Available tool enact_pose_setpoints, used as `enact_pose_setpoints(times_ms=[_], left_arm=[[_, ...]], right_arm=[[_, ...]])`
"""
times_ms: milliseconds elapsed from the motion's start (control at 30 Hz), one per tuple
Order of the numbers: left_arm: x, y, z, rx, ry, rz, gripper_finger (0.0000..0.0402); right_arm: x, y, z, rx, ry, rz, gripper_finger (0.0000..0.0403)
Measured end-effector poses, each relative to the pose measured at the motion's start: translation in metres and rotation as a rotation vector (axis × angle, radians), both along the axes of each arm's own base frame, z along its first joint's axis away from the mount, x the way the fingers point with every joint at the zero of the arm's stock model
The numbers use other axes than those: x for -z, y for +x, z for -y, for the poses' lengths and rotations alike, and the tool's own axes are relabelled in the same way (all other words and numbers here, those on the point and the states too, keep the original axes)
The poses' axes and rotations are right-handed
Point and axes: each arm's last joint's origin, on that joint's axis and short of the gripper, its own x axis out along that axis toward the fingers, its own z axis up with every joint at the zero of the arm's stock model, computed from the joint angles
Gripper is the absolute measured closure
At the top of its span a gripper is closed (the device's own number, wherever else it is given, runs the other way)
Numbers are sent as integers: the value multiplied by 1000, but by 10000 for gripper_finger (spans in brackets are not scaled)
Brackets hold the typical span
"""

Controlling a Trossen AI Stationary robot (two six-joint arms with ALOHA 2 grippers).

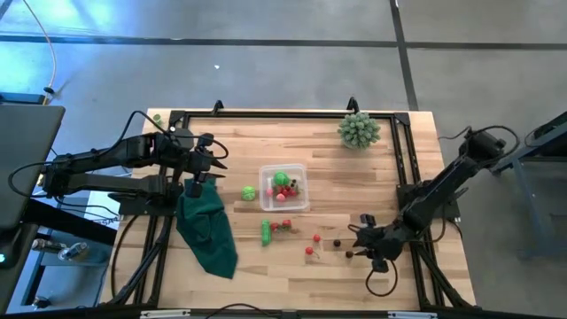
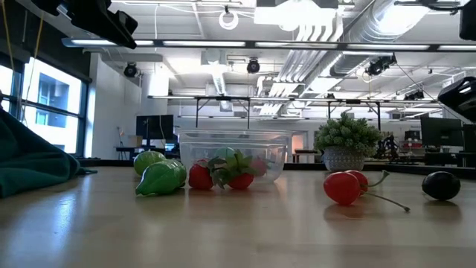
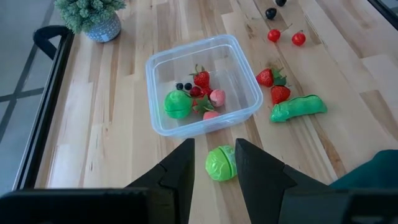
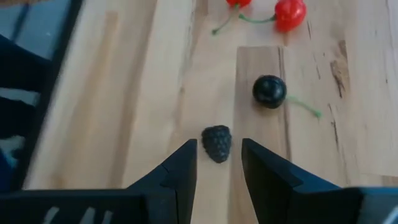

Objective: Pick and placing Produce into tupperware
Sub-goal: Put the blackberry into the transparent bin

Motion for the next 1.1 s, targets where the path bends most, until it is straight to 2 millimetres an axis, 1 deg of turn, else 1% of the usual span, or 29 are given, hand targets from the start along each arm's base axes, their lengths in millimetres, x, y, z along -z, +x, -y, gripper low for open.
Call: enact_pose_setpoints(times_ms=[133, 300, 467, 633, 933, 1100], left_arm=[[0, 0, 0, 0, 0, 0, 295], [0, 0, 0, 0, 0, 0, 295], [0, 0, 0, 0, 0, 0, 295], [0, 0, 0, 0, 0, 0, 295], [0, 0, 0, 0, 0, 0, 295], [0, 0, 0, 0, 0, 0, 295]], right_arm=[[11, 4, -4, -20, -43, -11, 286], [21, 8, -8, -28, -57, -36, 286], [21, 13, -14, -32, -52, -37, 281], [18, 14, -16, -27, -45, -17, 262], [19, 13, -15, -1, -59, -21, 211], [22, 13, -16, -3, -69, -33, 199]])
